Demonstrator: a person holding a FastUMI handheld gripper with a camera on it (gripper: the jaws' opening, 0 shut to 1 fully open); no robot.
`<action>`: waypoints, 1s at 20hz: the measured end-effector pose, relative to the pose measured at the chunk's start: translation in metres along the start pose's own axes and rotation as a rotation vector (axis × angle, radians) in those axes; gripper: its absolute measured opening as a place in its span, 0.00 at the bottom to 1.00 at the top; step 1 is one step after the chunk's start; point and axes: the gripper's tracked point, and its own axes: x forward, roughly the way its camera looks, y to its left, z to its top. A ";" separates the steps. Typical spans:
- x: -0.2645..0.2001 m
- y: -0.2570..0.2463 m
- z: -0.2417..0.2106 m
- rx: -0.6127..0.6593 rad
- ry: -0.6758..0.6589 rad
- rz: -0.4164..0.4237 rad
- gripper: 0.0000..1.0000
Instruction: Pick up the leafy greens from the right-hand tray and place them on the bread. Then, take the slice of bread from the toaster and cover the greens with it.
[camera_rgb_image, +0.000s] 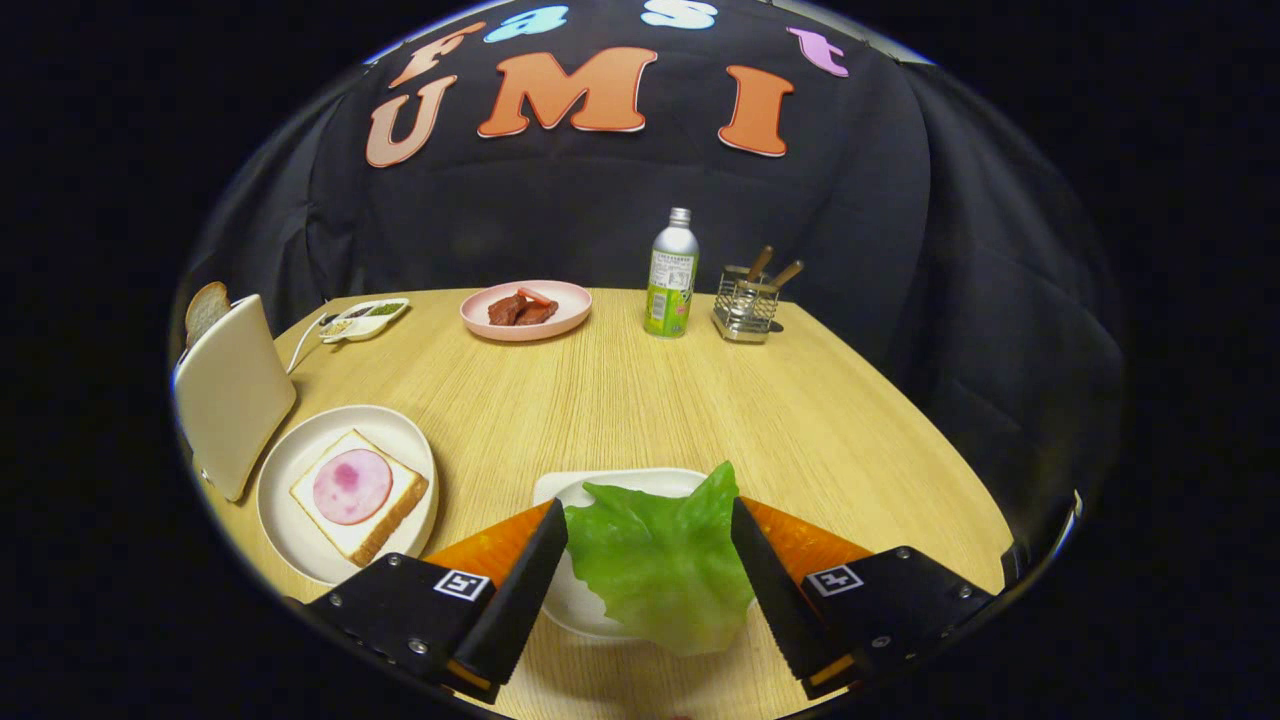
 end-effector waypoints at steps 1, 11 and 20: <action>0.004 0.000 -0.003 0.009 0.015 0.004 0.99; 0.018 -0.002 -0.027 0.035 0.092 0.019 0.99; 0.022 -0.002 -0.032 0.043 0.107 0.023 0.80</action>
